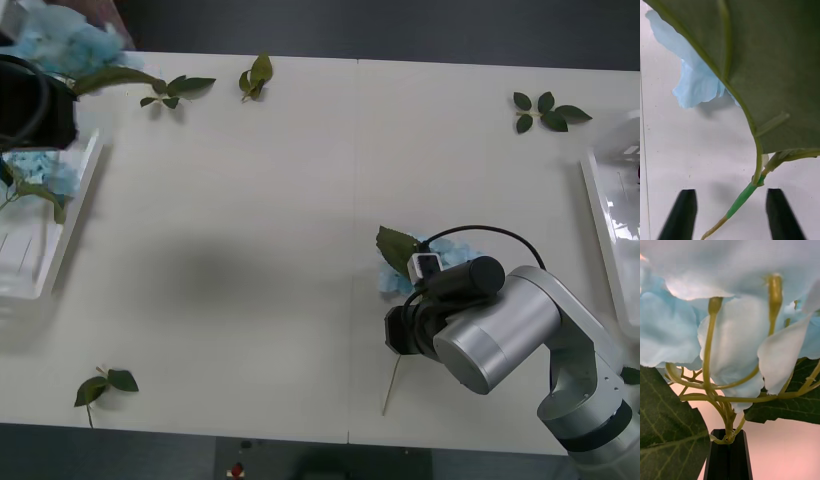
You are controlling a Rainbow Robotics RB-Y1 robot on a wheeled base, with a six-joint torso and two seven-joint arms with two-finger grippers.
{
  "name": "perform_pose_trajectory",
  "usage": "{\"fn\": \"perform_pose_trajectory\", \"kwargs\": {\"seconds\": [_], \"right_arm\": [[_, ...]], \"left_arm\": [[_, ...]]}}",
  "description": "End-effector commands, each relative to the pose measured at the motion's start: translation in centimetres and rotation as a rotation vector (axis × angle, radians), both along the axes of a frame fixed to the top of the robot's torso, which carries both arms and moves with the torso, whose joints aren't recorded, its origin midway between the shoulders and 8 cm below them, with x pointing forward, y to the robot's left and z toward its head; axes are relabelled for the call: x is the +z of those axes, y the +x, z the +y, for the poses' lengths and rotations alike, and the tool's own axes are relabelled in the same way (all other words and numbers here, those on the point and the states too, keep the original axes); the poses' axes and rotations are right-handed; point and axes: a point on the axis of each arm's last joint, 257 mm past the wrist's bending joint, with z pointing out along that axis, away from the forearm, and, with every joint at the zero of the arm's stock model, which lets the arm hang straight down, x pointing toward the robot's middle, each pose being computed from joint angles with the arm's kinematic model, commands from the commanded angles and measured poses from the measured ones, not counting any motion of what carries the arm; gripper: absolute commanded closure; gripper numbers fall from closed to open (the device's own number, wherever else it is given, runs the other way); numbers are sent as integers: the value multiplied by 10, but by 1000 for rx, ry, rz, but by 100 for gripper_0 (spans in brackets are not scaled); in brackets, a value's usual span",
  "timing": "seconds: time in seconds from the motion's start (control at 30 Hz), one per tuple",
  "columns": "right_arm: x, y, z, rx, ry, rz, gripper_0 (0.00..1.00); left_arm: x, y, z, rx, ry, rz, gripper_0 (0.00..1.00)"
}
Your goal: Put the red flowers into the right box and the blue flowers into the left box
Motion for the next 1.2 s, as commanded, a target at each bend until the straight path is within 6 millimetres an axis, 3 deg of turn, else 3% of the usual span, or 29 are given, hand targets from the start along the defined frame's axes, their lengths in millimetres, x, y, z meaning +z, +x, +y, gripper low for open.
{"fn": "perform_pose_trajectory", "kwargs": {"seconds": [0.03,0.13,0.27,0.47,0.63,0.9,1.03,1.17,1.2], "right_arm": [[13,6,16,-25,53,-18,100],[13,5,17,-25,56,-16,100],[14,6,16,-24,54,-18,100],[24,16,13,-19,48,-48,100],[55,33,9,10,63,-110,100],[114,53,3,211,100,-218,100],[146,63,2,316,137,-282,100],[174,68,0,393,152,-325,100],[187,70,1,423,161,-341,100]], "left_arm": [[18,-7,80,64,78,-1,100],[17,-6,120,112,90,1,100],[0,-4,175,220,66,3,100],[-25,0,233,333,85,-28,100],[-42,2,265,386,97,-56,100],[-71,-5,292,422,191,-48,100],[-86,-6,302,422,212,-76,82],[-91,-5,304,415,209,-99,51],[-90,-3,299,408,189,-103,39]]}}
